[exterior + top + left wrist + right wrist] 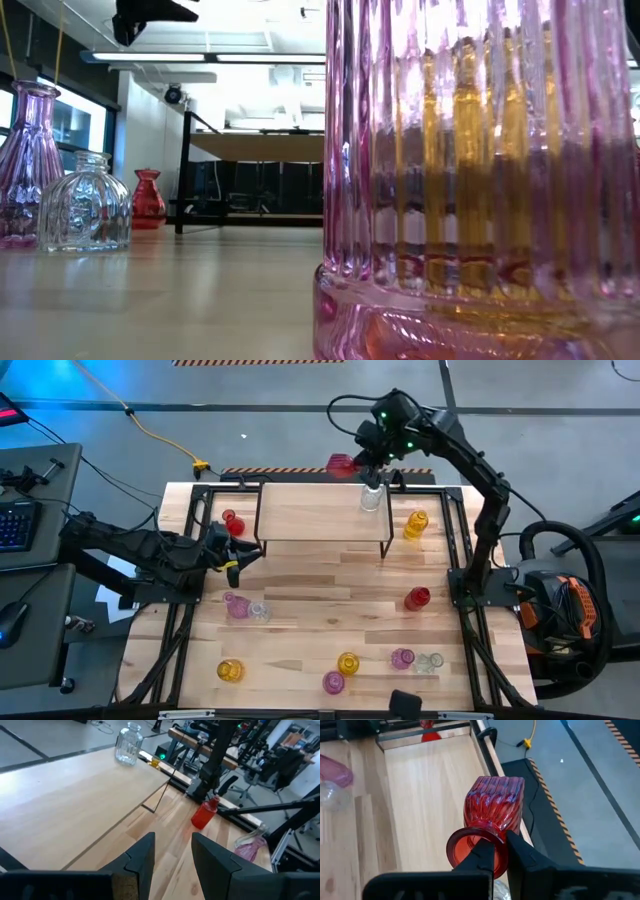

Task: Sort vases onto shelf
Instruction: Put the center red vase on the shelf

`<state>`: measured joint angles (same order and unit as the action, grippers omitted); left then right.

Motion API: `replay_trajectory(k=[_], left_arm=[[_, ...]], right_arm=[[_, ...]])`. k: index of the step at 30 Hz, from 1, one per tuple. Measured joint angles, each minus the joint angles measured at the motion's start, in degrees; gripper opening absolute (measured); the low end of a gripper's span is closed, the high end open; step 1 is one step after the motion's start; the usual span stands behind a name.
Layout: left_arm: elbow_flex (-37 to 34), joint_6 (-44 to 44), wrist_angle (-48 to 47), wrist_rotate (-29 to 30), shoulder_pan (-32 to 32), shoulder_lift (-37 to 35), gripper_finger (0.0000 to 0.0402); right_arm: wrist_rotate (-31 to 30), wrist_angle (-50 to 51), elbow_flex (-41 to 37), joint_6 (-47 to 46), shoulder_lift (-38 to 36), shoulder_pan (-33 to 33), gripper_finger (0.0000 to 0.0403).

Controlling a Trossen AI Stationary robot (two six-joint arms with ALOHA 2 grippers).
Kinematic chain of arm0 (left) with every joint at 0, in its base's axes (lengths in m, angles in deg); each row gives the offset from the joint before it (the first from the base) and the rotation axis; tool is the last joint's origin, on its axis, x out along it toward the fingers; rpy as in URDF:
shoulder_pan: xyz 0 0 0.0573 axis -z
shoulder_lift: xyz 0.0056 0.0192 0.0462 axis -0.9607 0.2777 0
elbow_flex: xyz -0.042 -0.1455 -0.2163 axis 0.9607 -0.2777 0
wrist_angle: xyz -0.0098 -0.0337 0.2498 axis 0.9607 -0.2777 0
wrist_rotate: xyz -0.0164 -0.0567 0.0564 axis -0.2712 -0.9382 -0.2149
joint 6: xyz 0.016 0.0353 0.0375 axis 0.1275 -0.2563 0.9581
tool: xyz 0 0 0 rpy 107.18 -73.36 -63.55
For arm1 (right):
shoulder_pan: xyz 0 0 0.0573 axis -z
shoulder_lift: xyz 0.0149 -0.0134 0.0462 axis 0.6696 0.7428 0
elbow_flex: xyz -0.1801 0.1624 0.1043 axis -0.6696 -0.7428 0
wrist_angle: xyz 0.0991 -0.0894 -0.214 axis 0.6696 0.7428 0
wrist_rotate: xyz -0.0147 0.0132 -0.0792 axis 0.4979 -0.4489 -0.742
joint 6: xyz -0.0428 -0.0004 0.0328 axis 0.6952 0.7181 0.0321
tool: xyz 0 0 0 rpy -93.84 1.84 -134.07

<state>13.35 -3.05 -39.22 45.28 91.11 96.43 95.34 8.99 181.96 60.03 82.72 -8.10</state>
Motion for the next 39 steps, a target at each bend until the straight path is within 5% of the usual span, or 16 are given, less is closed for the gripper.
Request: replay_trajectory(k=[39], left_arm=[[0.0, -2.9, 0.0, 2.4, 0.0, 2.8, 0.0120]], right_arm=[[-1.1, 11.3, -0.9, 6.6, 8.1, -2.9, 0.0000]])
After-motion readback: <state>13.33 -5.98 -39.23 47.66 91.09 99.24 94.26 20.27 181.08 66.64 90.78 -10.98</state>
